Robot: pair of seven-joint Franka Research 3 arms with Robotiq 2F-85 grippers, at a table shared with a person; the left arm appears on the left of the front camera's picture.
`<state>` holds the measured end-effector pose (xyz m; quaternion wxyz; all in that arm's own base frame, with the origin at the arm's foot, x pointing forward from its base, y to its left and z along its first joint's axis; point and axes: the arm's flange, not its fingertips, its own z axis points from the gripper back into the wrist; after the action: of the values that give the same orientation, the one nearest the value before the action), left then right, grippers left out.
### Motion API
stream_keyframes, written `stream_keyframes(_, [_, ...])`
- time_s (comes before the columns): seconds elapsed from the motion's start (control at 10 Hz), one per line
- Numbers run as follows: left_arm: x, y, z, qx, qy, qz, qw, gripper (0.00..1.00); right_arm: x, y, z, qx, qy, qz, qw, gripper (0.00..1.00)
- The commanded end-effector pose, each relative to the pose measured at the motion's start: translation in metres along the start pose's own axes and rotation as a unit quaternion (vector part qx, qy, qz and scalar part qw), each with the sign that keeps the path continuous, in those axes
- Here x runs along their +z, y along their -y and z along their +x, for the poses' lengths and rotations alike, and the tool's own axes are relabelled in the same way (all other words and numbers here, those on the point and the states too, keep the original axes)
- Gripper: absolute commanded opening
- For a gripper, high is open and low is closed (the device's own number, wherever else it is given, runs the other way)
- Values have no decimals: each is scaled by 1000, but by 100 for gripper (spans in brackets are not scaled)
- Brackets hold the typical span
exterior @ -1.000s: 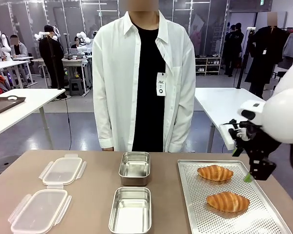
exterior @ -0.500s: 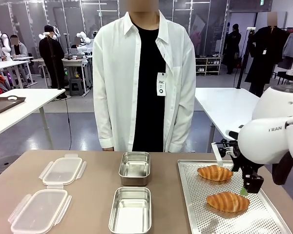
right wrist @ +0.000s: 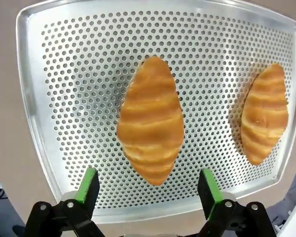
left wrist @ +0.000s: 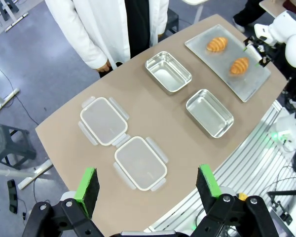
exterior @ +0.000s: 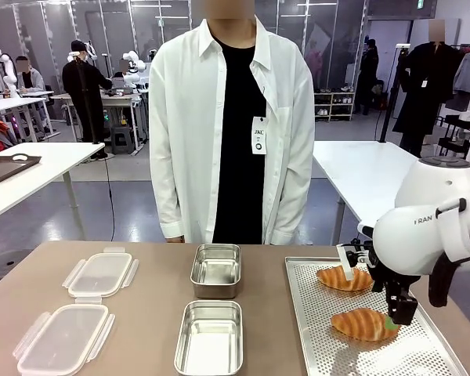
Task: Place the bread into the airtight container.
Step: Pick up a Butter Roll and place it into an empty Airtight Container.
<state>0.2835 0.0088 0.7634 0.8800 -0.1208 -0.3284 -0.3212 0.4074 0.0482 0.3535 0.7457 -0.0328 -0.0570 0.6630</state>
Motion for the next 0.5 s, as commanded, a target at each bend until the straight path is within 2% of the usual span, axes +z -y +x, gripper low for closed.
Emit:
stream_keyframes(0.0, [1,0,0,-9,-3,2,1000,100,-15,1,3,-22,2,-3,1000,100])
stream_keyframes(0.2, [1,0,0,-9,-3,2,1000,100,-29,2,10,-23,17,5,1000,100])
stream_keyframes(0.4, [1,0,0,-9,-3,2,1000,100,-43,4,11,-28,10,3,1000,100])
